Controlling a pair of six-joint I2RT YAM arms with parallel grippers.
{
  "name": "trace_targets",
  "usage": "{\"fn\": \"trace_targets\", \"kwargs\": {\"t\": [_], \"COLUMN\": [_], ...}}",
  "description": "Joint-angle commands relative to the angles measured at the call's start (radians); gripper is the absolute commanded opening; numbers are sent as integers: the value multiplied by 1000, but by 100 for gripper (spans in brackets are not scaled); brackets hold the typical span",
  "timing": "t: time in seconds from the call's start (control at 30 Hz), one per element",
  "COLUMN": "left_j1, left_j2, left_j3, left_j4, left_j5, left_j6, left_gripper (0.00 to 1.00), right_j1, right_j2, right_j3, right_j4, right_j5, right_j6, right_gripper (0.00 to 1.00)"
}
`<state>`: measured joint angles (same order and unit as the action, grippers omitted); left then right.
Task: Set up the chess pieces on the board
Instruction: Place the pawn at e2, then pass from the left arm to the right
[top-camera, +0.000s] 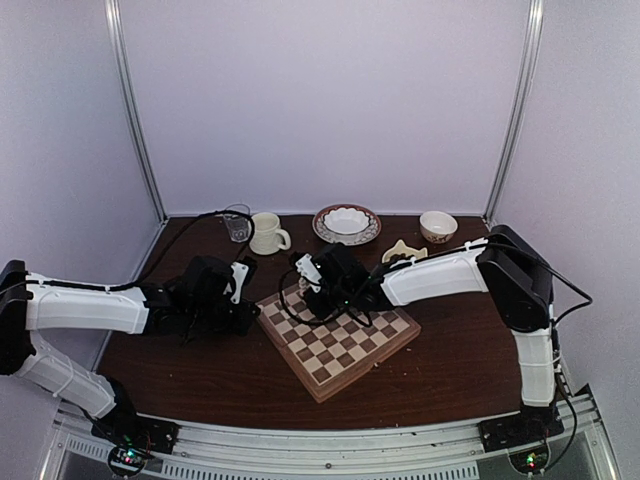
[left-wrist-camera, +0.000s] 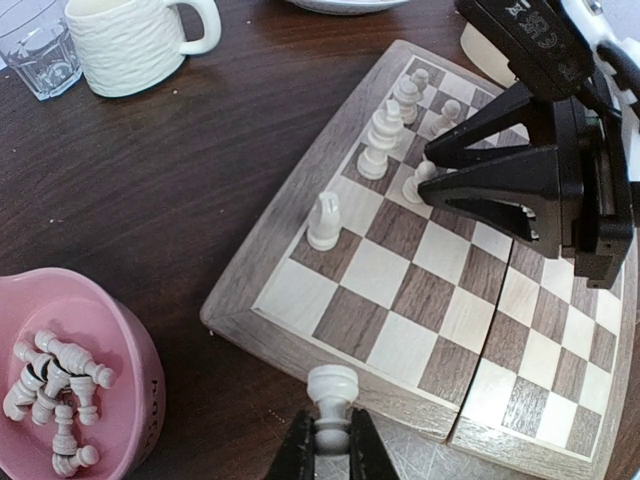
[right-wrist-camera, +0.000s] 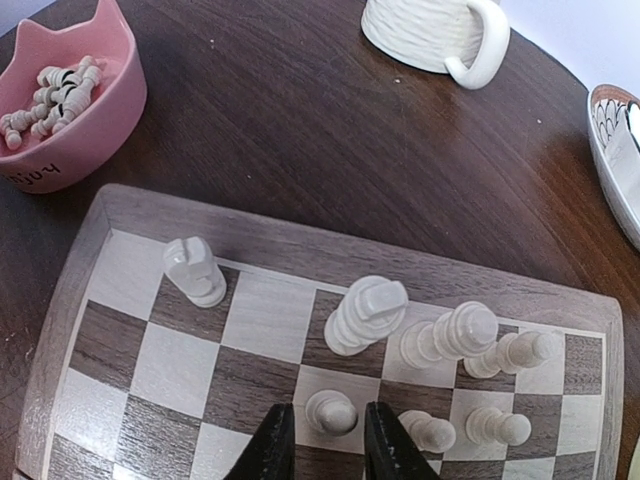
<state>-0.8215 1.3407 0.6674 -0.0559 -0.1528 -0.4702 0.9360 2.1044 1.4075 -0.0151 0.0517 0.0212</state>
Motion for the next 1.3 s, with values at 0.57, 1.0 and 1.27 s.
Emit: {"fn": "trace_targets", "kwargs": {"t": [0.57,1.0,1.27], "left_j1": [1,-12,-14], "left_j2": [39,201,221], "left_j3": [34,135,145], "left_j4": [8,11,34], "left_j5": [123,438,529], "left_j6": [39,63,74], "left_gripper": [0,0,0], "right_j1": [6,113,209], "right_j2": [-171,-439,-375], "right_j3": [-54,-397,-404], "right_j4": [-1,136,148], "right_j5": [-6,-168,-107], "right_j6": [3,-142,-280], "right_gripper": [32,39,44]}}
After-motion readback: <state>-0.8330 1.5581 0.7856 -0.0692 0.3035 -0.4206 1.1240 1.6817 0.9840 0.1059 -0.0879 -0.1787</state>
